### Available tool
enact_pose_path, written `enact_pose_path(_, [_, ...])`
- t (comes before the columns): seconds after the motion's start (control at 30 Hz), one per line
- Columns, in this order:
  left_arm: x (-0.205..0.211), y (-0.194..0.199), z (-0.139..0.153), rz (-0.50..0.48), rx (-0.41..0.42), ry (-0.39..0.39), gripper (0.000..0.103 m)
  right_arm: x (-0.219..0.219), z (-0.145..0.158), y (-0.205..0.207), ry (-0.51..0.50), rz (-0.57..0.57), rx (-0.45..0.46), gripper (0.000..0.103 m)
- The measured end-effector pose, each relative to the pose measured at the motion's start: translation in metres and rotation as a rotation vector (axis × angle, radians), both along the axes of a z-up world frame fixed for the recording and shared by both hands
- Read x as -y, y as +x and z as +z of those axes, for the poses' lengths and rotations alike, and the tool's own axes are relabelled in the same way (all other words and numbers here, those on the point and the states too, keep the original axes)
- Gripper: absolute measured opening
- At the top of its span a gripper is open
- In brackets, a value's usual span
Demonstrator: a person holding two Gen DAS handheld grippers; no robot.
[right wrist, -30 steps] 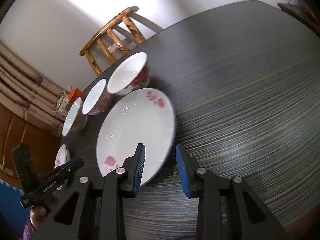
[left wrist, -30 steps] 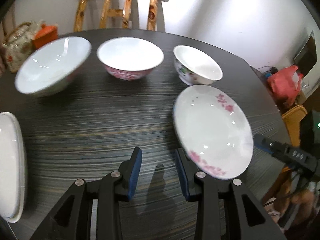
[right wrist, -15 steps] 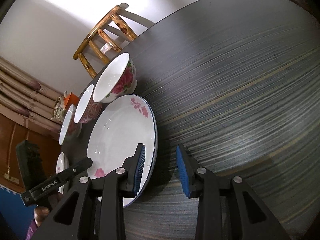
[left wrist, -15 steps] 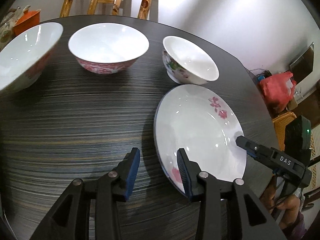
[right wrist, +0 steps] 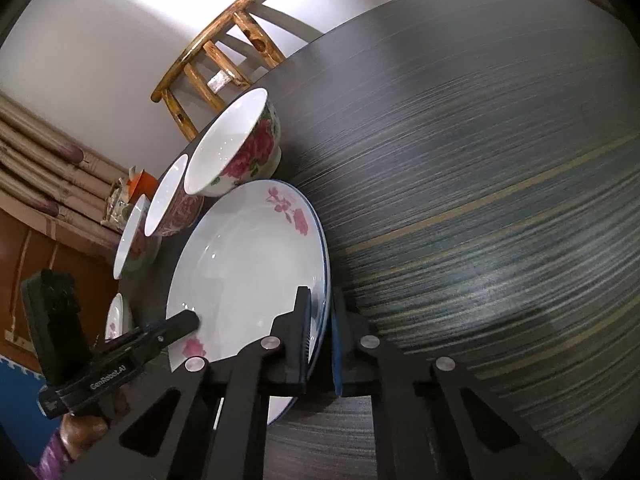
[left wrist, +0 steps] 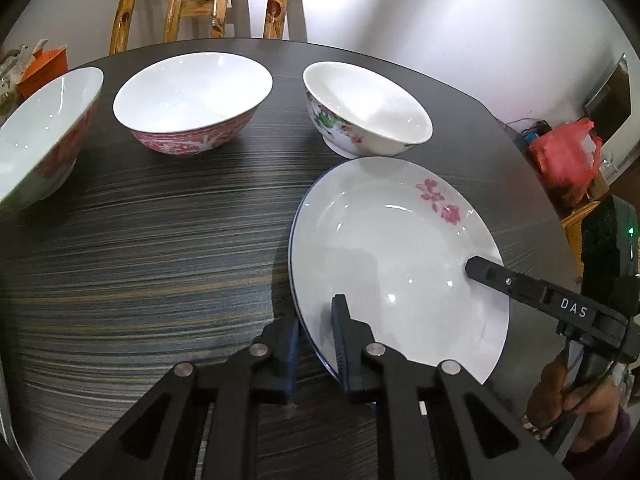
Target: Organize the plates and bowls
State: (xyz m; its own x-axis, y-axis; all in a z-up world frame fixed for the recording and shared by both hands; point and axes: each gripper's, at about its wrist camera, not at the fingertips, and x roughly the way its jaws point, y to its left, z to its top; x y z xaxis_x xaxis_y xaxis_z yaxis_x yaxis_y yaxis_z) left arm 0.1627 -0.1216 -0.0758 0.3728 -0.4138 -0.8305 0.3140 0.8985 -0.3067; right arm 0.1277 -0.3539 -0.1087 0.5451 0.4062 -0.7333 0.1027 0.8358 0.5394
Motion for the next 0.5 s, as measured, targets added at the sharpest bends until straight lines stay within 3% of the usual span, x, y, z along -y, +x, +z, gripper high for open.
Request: enact_pose_path(0.5, [-0.027,-0.037,0.009,0.054,0.01,-0.02,0.014,-0.012,0.003,-0.028,0.041,0.022,-0.011,0.009])
